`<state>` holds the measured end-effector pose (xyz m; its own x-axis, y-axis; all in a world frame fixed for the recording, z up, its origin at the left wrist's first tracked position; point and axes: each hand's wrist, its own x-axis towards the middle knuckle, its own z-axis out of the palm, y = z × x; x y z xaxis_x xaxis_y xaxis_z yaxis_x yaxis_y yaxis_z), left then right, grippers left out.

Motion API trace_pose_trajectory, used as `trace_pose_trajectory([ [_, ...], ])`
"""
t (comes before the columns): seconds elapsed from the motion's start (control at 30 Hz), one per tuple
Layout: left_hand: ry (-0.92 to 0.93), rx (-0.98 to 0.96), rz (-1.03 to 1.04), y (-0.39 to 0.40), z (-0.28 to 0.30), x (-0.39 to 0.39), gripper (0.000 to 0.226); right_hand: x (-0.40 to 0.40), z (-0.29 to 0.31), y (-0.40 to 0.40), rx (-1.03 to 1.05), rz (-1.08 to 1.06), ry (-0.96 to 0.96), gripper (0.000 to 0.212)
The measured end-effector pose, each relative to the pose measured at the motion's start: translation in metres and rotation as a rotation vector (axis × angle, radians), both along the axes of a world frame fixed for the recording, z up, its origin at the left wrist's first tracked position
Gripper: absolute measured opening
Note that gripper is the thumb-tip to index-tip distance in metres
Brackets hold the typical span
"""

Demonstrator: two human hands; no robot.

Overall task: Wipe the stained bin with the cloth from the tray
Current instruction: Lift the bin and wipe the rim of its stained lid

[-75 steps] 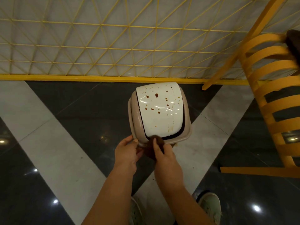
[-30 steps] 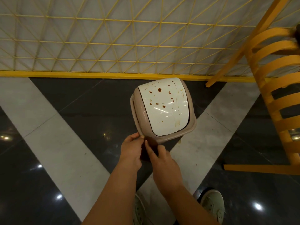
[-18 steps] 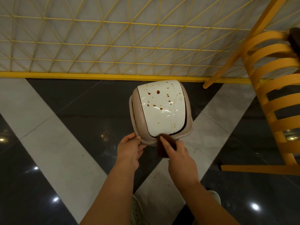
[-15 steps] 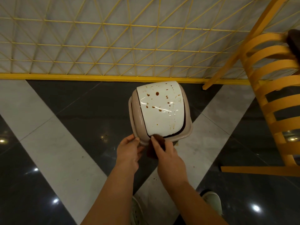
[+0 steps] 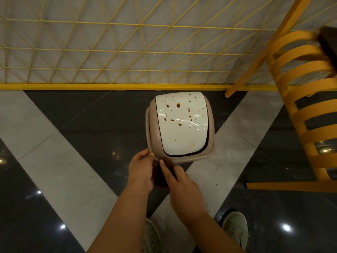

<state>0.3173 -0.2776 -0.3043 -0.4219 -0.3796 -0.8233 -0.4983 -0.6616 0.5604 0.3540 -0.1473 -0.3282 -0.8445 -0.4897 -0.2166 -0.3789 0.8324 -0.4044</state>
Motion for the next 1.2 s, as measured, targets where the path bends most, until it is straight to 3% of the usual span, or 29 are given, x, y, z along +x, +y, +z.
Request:
trace_pose_trajectory([
  [0.17, 0.003, -0.027, -0.064, -0.001, -0.004, 0.000, 0.025, -0.017, -0.001, 0.026, 0.051, -0.008, 0.080, 0.085],
  [0.4, -0.033, -0.028, -0.009, 0.002, -0.003, -0.001, 0.027, -0.034, 0.012, 0.075, 0.101, -0.206, 0.053, 0.085],
  [0.57, 0.000, 0.061, 0.124, 0.028, 0.004, 0.003, 0.033, -0.008, -0.007, 0.040, -0.278, -0.359, -0.040, 0.073],
  [0.7, 0.037, 0.102, 0.081, 0.060, 0.004, 0.003, 0.023, -0.017, -0.002, 0.040, -0.529, -0.734, -0.060, 0.040],
  [0.77, 0.036, 0.077, 0.080, 0.066, 0.000, 0.000, 0.024, -0.027, 0.003, 0.043, -0.676, -1.022, -0.153, 0.018],
  [0.83, 0.039, 0.060, 0.083, 0.068, -0.008, -0.002, 0.026, -0.031, 0.010, 0.039, -0.833, -1.177, -0.255, 0.008],
  [0.93, 0.030, 0.011, 0.073, 0.069, -0.017, -0.002, 0.039, -0.026, 0.019, 0.016, -0.911, -1.151, -0.327, 0.009],
  [1.03, 0.004, -0.053, 0.058, 0.069, -0.021, -0.001, 0.043, -0.019, 0.010, -0.001, -1.043, -1.244, -0.431, 0.027],
  [1.2, 0.016, -0.056, 0.072, 0.070, -0.022, -0.001, 0.043, -0.027, 0.002, -0.009, -1.037, -1.413, -0.378, 0.024],
])
